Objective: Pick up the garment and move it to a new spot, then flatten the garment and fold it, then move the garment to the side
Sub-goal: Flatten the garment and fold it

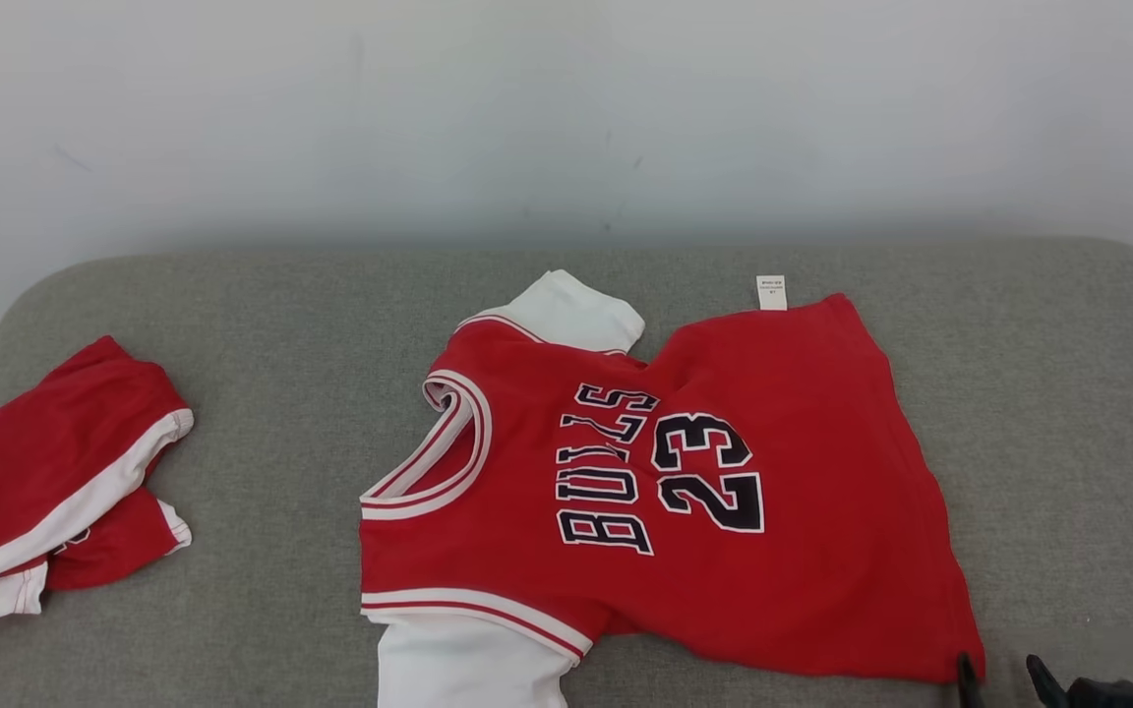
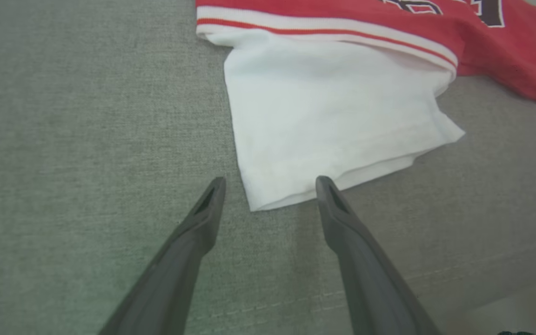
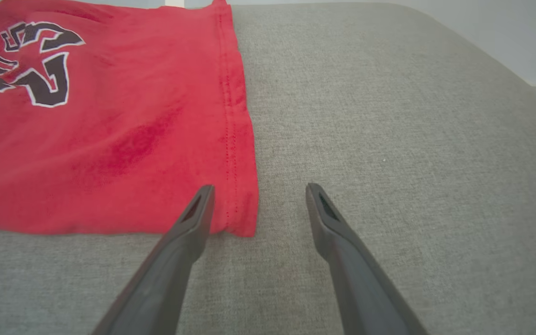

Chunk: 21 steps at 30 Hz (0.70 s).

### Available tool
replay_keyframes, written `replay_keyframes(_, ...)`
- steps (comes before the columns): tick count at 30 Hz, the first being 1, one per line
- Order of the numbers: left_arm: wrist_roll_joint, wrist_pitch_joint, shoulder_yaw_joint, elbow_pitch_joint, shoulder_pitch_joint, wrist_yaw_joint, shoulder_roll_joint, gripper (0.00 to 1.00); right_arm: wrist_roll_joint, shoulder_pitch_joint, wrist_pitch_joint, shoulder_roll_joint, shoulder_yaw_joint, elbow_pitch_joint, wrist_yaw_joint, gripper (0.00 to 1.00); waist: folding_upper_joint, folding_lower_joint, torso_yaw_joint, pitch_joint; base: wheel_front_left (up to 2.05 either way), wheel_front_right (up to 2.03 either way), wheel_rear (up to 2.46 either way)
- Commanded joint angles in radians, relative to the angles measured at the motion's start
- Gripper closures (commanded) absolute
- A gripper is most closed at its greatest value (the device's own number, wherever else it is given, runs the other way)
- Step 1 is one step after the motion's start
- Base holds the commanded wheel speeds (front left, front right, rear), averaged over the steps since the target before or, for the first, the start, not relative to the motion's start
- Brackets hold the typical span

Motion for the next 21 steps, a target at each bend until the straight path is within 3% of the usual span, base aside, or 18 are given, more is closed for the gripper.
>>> replay_keyframes(1, -0.011, -0.007, -0.016, 0.031, -0.034, 0.001, 0.007, 0.00, 0.000, -0.039, -0.013, -0.003, 0.010, 0.053, 0.001, 0.00, 0.0000, 0.0000, 0.001, 0.017, 0.00, 0.00, 0.00)
replay_keyframes(9, -0.073, -0.008, -0.062, 0.133, -0.099, 0.002, -0.002, 0.00, 0.024, -0.122, -0.035, 0.009, 0.059, 0.222, 0.001, 0.00, 0.0000, 0.0000, 0.010, 0.041, 0.00, 0.00, 0.00)
replay_keyframes(10, -0.083, -0.006, -0.074, 0.153, -0.104, 0.002, -0.006, 0.00, 0.032, -0.125, -0.036, 0.014, 0.069, 0.243, 0.001, 0.15, 0.0000, 0.0000, 0.012, 0.040, 0.00, 0.00, 0.00)
replay_keyframes(11, -0.098, -0.003, -0.085, 0.171, -0.107, 0.002, -0.010, 0.00, 0.040, -0.128, -0.039, 0.019, 0.081, 0.259, 0.001, 0.73, 0.0000, 0.0000, 0.013, 0.040, 0.00, 0.00, 0.00)
replay_keyframes(12, -0.113, -0.003, -0.096, 0.185, -0.110, 0.001, -0.014, 0.42, 0.047, -0.130, -0.042, 0.019, 0.089, 0.273, 0.001, 1.00, 0.0000, 0.0000, 0.013, 0.036, 0.00, 0.00, 0.00)
replay_keyframes(14, -0.123, -0.004, -0.125, 0.201, -0.116, 0.000, -0.020, 1.00, 0.060, -0.131, -0.053, 0.014, 0.100, 0.288, 0.001, 1.00, 0.0000, 0.0000, 0.014, 0.031, 0.00, 0.00, 0.00)
replay_keyframes(21, -0.160, -0.018, -0.123, 0.114, -0.128, 0.001, 0.012, 1.00, 0.121, -0.131, -0.083, 0.005, 0.148, 0.219, 0.001, 1.00, 0.0000, 0.0000, 0.012, 0.012, 0.00, 0.00, 0.00)
